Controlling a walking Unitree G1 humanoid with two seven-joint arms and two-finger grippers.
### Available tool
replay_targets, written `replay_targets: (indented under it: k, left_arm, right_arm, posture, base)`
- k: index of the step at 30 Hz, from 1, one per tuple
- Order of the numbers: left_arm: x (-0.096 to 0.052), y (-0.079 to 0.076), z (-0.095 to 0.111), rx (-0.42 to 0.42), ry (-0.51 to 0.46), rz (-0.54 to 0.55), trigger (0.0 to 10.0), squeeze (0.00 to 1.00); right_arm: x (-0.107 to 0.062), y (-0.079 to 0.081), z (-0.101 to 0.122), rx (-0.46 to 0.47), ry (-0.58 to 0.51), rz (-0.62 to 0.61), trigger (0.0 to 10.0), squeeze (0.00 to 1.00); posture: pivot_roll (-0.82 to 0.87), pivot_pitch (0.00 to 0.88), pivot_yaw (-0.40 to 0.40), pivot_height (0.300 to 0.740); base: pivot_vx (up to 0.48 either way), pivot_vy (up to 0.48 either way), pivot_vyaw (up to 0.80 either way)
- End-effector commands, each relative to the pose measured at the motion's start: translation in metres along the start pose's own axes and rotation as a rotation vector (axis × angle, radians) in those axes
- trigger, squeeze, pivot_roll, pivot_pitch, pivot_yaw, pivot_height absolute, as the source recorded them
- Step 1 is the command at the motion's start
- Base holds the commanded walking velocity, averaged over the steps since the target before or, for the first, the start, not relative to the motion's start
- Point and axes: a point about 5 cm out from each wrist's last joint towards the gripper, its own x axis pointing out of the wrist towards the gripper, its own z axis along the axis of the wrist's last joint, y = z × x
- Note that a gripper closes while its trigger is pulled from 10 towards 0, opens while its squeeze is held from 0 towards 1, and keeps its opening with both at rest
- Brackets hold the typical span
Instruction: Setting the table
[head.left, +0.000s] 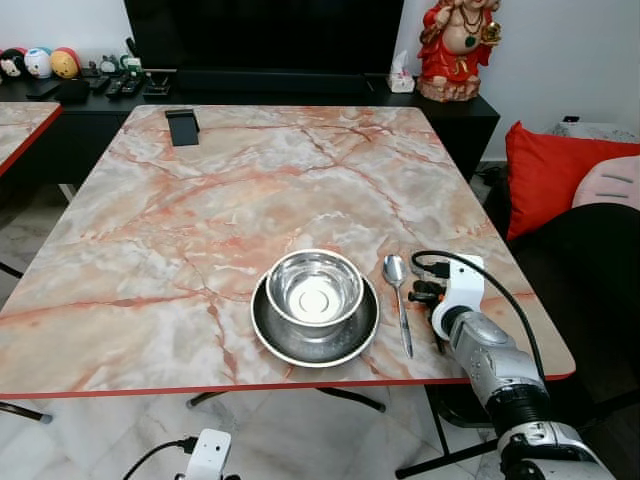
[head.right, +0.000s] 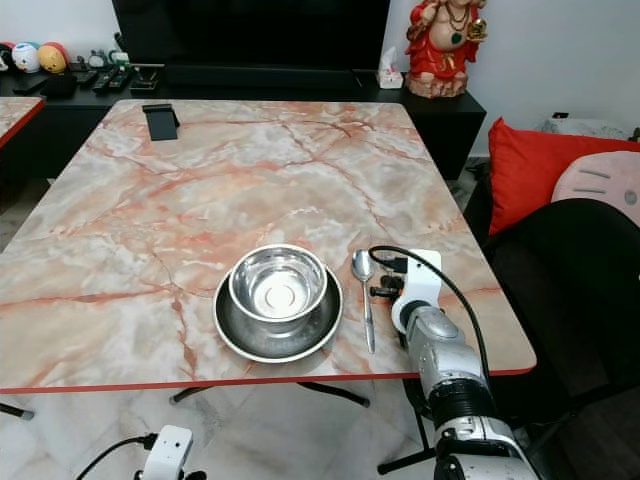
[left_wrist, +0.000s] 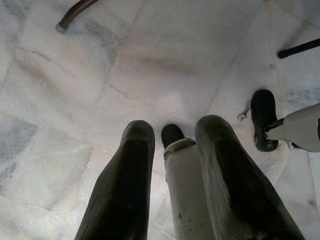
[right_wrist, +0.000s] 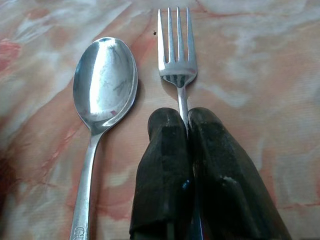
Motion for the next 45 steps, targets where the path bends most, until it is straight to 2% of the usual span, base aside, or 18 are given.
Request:
replay_targets:
  k: [1, 2, 3, 7, 8, 20, 21, 22, 29, 33, 35, 36, 38, 40, 41, 43, 44, 45]
  left_arm:
    - [0.0, -0.001, -0.001, -0.009, 0.011, 0.002, 10.0, 0.0]
    - [0.0, -0.001, -0.001, -0.008, 0.012, 0.002, 10.0, 0.0]
    - [0.0, -0.001, -0.001, -0.008, 0.012, 0.002, 10.0, 0.0]
    - [0.0, -0.001, -0.001, -0.008, 0.012, 0.002, 10.0, 0.0]
    - [0.0, -0.001, -0.001, -0.009, 0.011, 0.003, 10.0, 0.0]
    - [0.0, 0.0, -0.001, -0.005, 0.011, 0.004, 10.0, 0.0]
    - [0.0, 0.0, -0.001, -0.005, 0.01, 0.004, 10.0, 0.0]
    - [0.0, 0.0, -0.001, -0.006, 0.01, 0.004, 10.0, 0.0]
    - [0.0, 0.0, -0.001, -0.006, 0.011, 0.003, 10.0, 0.0]
    - [0.0, 0.0, -0.001, -0.005, 0.011, 0.0, 10.0, 0.0]
    - [0.0, 0.0, -0.001, -0.005, 0.011, 0.0, 10.0, 0.0]
    - [0.0, 0.0, -0.001, -0.005, 0.01, 0.0, 10.0, 0.0]
    - [0.0, 0.0, -0.001, -0.006, 0.01, 0.0, 10.0, 0.0]
    - [0.0, -0.001, -0.002, -0.01, 0.01, 0.001, 10.0, 0.0]
    - [0.0, -0.001, -0.002, -0.009, 0.01, 0.001, 10.0, 0.0]
    - [0.0, -0.001, -0.002, -0.008, 0.011, 0.001, 10.0, 0.0]
    - [0.0, -0.001, -0.002, -0.008, 0.011, 0.001, 10.0, 0.0]
    - [0.0, -0.001, -0.002, -0.003, 0.013, -0.001, 10.0, 0.0]
  right_arm:
    - [0.001, -0.002, -0.001, -0.01, 0.012, -0.006, 10.0, 0.25]
    - [0.001, -0.002, -0.001, -0.01, 0.012, -0.003, 10.0, 0.26]
    - [0.001, -0.002, -0.001, -0.01, 0.012, -0.002, 10.0, 0.35]
    - [0.001, -0.001, -0.001, -0.008, 0.013, 0.005, 10.0, 0.37]
    - [0.001, -0.001, -0.001, -0.008, 0.013, 0.007, 10.0, 0.53]
    - [0.002, 0.001, 0.0, -0.008, 0.009, 0.009, 10.0, 0.52]
    - [0.002, 0.001, 0.0, -0.009, 0.009, 0.009, 10.0, 0.48]
    - [0.002, 0.001, 0.0, -0.011, 0.007, 0.007, 10.0, 0.0]
    - [-0.002, -0.002, 0.025, -0.01, -0.15, -0.029, 10.0, 0.0]
    - [-0.01, -0.006, 0.05, -0.122, -0.322, -0.104, 10.0, 0.0]
    - [-0.014, -0.007, 0.058, -0.092, -0.387, -0.112, 10.0, 0.0]
    - [-0.026, -0.013, 0.072, -0.087, -0.527, -0.173, 10.0, 0.0]
    - [-0.036, -0.022, 0.08, -0.114, -0.607, -0.264, 10.0, 0.0]
    - [-0.075, -0.064, 0.089, -0.23, -0.753, -0.677, 10.0, 0.0]
    - [-0.093, -0.081, 0.089, -0.249, -0.791, -0.812, 10.0, 0.0]
    - [-0.117, -0.101, 0.086, -0.269, -0.824, -0.974, 10.0, 0.0]
    - [-0.117, -0.101, 0.086, -0.269, -0.824, -0.974, 10.0, 0.0]
    - [-0.133, -0.118, 0.075, -0.276, -0.795, -1.081, 10.0, 0.0]
  posture:
    - [0.01, 0.0, -0.024, 0.74]
    - [0.01, 0.0, -0.024, 0.74]
    - [0.01, 0.0, -0.024, 0.74]
    - [0.01, 0.0, -0.024, 0.74]
    - [0.01, 0.0, -0.024, 0.74]
    - [0.01, 0.0, -0.022, 0.74]
    - [0.01, 0.0, -0.022, 0.74]
    - [0.01, 0.0, -0.021, 0.74]
    - [0.01, 0.0, -0.02, 0.74]
    - [0.01, 0.0, -0.018, 0.74]
    - [0.01, 0.0, -0.02, 0.74]
    - [0.01, 0.0, -0.02, 0.74]
    - [0.01, 0.0, -0.023, 0.74]
    - [0.01, 0.0, -0.026, 0.74]
    - [0.01, 0.0, -0.026, 0.74]
    - [-0.01, 0.0, -0.022, 0.74]
    - [-0.01, 0.0, -0.022, 0.74]
    - [-0.01, 0.0, -0.021, 0.74]
  base:
    - [0.0, 0.0, 0.0]
    - [0.0, 0.0, 0.0]
    - [0.0, 0.0, 0.0]
    - [0.0, 0.0, 0.0]
    - [0.0, 0.0, 0.0]
    - [0.0, 0.0, 0.0]
    - [0.0, 0.0, 0.0]
    - [0.0, 0.0, 0.0]
    - [0.0, 0.0, 0.0]
    - [0.0, 0.0, 0.0]
    - [0.0, 0.0, 0.0]
    - [0.0, 0.0, 0.0]
    - [0.0, 0.0, 0.0]
    - [0.0, 0.0, 0.0]
    - [0.0, 0.0, 0.0]
    - [0.0, 0.0, 0.0]
    - [0.0, 0.0, 0.0]
    - [0.0, 0.0, 0.0]
